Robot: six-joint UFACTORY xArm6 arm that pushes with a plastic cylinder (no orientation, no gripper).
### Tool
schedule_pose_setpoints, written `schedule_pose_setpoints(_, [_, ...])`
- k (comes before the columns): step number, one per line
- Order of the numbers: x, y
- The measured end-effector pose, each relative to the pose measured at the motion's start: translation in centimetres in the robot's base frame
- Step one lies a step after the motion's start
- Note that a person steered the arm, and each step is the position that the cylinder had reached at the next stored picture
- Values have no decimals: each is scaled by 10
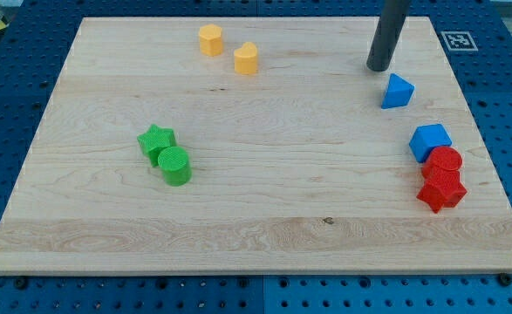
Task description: Move blue triangle towards blue cube a bit
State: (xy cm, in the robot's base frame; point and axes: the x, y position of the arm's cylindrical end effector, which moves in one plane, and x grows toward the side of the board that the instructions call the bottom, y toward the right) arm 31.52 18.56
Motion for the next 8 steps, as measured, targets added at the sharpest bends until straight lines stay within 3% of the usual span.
schedule_pose_setpoints(3, [9, 24])
schedule_pose_setpoints(5, [9, -4])
schedule_pose_setpoints(8, [45, -2])
